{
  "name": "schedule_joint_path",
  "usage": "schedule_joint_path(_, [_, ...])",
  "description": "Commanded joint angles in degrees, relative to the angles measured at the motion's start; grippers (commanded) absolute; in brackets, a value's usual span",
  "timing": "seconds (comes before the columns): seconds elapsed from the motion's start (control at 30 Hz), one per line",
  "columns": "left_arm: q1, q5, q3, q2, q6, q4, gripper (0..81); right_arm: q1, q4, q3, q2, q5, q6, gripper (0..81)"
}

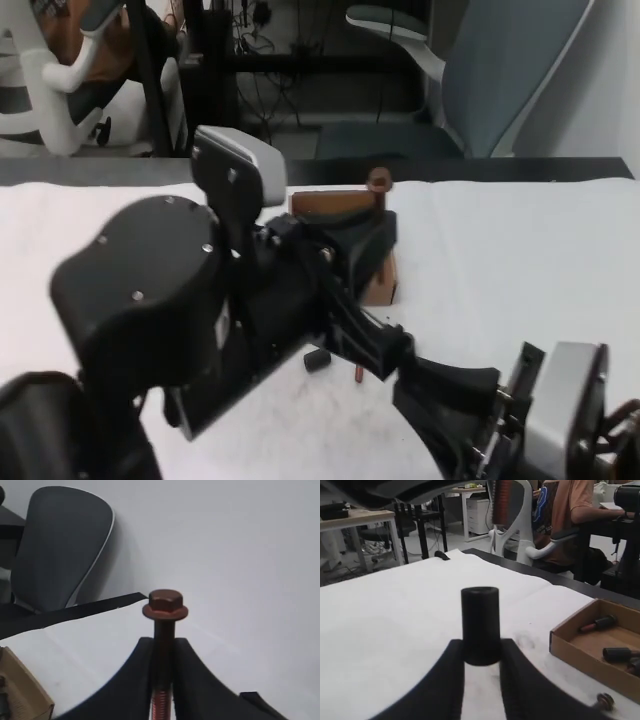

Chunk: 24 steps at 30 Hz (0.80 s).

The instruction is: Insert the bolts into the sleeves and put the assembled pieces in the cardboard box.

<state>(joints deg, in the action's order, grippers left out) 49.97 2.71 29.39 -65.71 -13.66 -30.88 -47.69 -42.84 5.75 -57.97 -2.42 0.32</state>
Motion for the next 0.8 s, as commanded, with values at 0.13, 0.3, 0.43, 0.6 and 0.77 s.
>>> schedule_joint_path(0.13, [1.6, -0.3, 0.1, -2.9, 0.4, -5.8, 1.7, -0.1, -14.2, 1.6, -7.9, -1.3, 1.5, 0.6])
schedule_joint_path(0.3, [1.6, 0.1, 0.1, -2.9, 0.4, -5.8, 1.7, -0.1, -14.4, 3.5, -8.3, 0.7, 1.5, 0.6])
schedule_joint_path(0.43, [1.6, 0.1, 0.1, -2.9, 0.4, -7.9, 1.7, 0.1, -14.4, 3.7, -8.3, 9.7, 5.4, 0.6])
schedule_joint_path(0.6, [1.6, 0.1, 0.1, -2.9, 0.4, -8.3, 1.7, 0.7, -13.8, 3.7, -8.3, 8.0, 8.7, 0.6])
schedule_joint_path(0.77, [1.4, 0.4, 0.1, -2.9, 0.8, -8.3, 1.7, 0.7, -11.4, 3.7, -8.5, 7.1, 8.7, 0.6])
